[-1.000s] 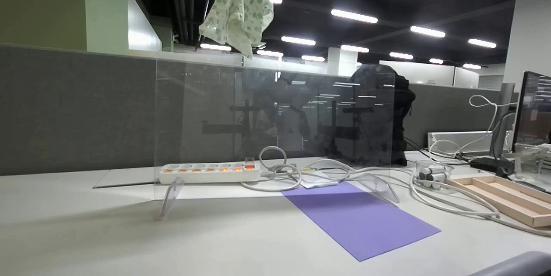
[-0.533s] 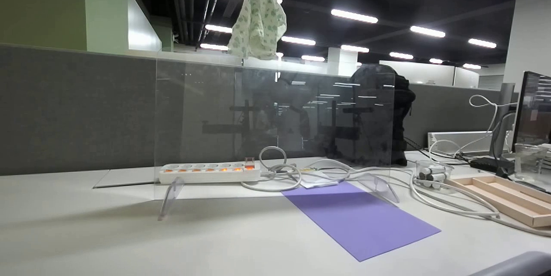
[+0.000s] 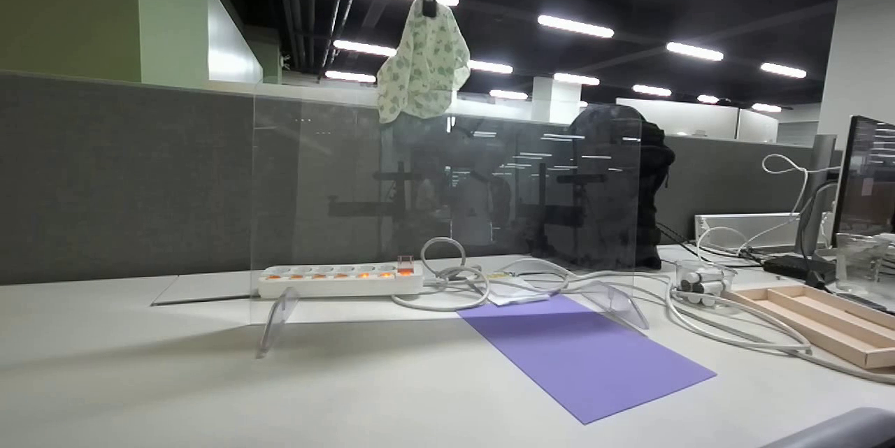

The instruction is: Put the towel on top of the colourless board

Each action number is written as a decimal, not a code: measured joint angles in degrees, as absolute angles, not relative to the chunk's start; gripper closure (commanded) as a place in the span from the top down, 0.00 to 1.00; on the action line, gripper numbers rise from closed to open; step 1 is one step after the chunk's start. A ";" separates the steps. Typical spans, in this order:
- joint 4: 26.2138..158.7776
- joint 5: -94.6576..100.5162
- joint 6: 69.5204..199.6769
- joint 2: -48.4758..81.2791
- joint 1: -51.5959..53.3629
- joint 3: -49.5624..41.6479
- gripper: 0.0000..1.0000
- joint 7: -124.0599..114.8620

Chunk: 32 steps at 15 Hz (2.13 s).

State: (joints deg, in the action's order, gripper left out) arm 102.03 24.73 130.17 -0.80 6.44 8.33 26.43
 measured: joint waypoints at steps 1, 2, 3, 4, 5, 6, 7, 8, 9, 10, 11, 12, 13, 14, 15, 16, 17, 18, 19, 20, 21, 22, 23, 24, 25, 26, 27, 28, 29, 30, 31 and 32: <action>102.04 24.14 129.44 -0.78 6.52 8.35 0.00 27.14; 102.05 23.50 128.72 -0.71 6.60 8.39 0.00 27.80; 102.06 22.88 128.09 -0.60 6.69 8.41 0.00 28.46; 102.07 22.00 127.44 -0.48 6.78 8.44 0.00 29.40; 102.09 21.02 126.87 -0.36 6.86 8.46 0.00 30.50; 102.12 20.16 126.20 -0.25 6.97 8.48 0.00 31.59; 102.17 19.49 125.60 -0.15 7.05 8.49 0.00 32.45; 102.22 18.93 124.97 -0.03 7.10 8.51 0.00 33.11; 102.27 18.62 124.36 0.13 7.12 8.52 0.00 33.60; 102.29 18.31 123.82 0.32 7.14 8.53 0.26 34.00; 102.30 18.05 123.36 0.58 7.14 8.53 0.28 34.33; 102.31 17.92 122.82 0.85 7.14 8.53 0.34 34.67; 102.31 17.81 122.35 1.14 7.14 8.52 0.42 34.98; 102.32 17.70 121.85 1.40 7.14 8.52 0.48 35.22; 102.33 17.61 121.44 1.64 7.14 8.53 0.56 35.46; 102.33 17.52 121.08 1.84 7.14 8.52 0.62 35.77; 102.33 17.41 120.74 2.02 7.14 8.52 0.68 36.08; 102.33 17.29 120.44 2.20 7.14 8.53 0.76 36.34; 102.33 17.14 120.21 2.36 7.14 8.53 0.82 36.55; 102.33 16.97 119.93 2.50 7.14 8.53 0.88 36.77; 102.34 16.89 119.62 2.63 7.14 8.52 0.45 36.94; 102.34 16.84 119.35 2.72 7.14 8.53 0.50 37.08; 102.35 16.84 119.29 2.78 7.14 8.52 0.49 37.13; 102.40 16.86 119.29 2.83 7.14 8.53 0.44 37.15; 102.51 16.86 119.29 2.83 7.14 8.53 0.37 37.17; 102.63 16.86 119.29 2.83 7.14 8.53 0.27 37.17; 102.78 16.86 119.29 2.83 7.14 8.53 0.21 37.17; 102.92 16.85 119.29 2.83 7.14 8.53 0.15 37.17; 103.04 16.85 119.29 2.83 7.14 8.53 0.08 37.17; 103.14 16.85 119.29 2.83 7.14 8.53 0.02 37.17; 103.25 16.85 119.29 2.83 7.14 8.53 0.00 37.17; 103.39 16.85 119.29 2.83 7.14 8.53 0.00 37.17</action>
State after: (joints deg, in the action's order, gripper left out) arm 103.39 16.85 119.29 2.83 7.14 8.53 37.17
